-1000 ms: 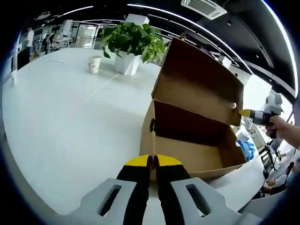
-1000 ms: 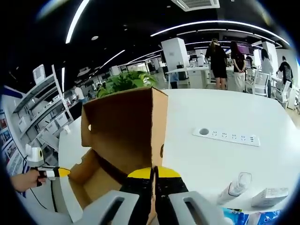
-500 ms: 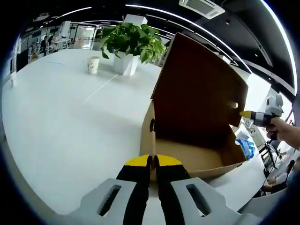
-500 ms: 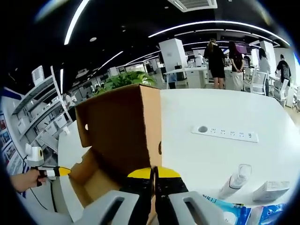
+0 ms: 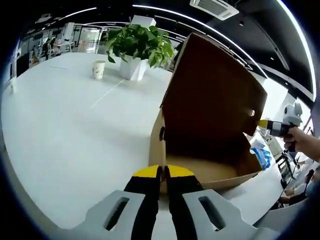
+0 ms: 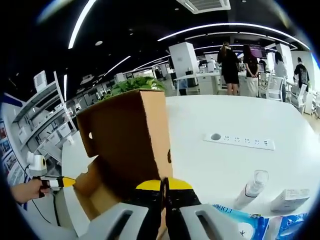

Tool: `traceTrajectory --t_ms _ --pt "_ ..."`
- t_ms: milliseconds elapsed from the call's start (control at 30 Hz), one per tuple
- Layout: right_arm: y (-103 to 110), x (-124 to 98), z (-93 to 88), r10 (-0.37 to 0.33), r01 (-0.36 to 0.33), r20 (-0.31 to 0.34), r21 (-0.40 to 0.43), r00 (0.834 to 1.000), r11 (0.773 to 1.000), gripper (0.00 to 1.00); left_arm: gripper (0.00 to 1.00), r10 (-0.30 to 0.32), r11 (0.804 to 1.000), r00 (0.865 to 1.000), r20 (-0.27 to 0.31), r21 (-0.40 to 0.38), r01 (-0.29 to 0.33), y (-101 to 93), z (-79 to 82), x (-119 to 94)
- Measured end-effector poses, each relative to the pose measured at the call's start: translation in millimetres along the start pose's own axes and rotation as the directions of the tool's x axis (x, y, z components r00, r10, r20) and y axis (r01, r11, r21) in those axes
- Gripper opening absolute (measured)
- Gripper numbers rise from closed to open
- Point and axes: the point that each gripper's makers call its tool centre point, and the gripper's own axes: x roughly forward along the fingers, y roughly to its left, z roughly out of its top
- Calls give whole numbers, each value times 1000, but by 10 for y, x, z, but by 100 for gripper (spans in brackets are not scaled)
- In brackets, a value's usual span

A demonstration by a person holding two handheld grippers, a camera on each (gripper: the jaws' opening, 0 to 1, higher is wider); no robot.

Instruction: Operate the shoe box by opening the lid, removing the specified soft item, and placing it in the target area until the item is outside and the box remains undamaged.

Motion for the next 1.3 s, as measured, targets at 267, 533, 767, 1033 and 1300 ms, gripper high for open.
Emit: traceTrajectory --t_ms 267,533,767,1033,1300 --pt "20 -32 -44 -1 1 4 4 1000 1000 0 2 -1 1000 1000 -2 6 1 -10 0 -5" --pt "40 -68 -85 -2 2 8 15 1000 1000 0 2 -3 1000 1000 0 9 3 4 1 1" --pt "57 -105 -125 -1 1 12 10 1000 1000 0 2 -1 1000 1000 -2 17 1 10 3 1" --pt "78 -129 -177 -1 1 12 10 1000 1000 0 2 -3 1000 1000 -3 16 3 7 2 0" --pt "78 -129 -205 -6 5 14 3 1000 1000 0 2 -3 999 1000 -8 37 3 11 3 4"
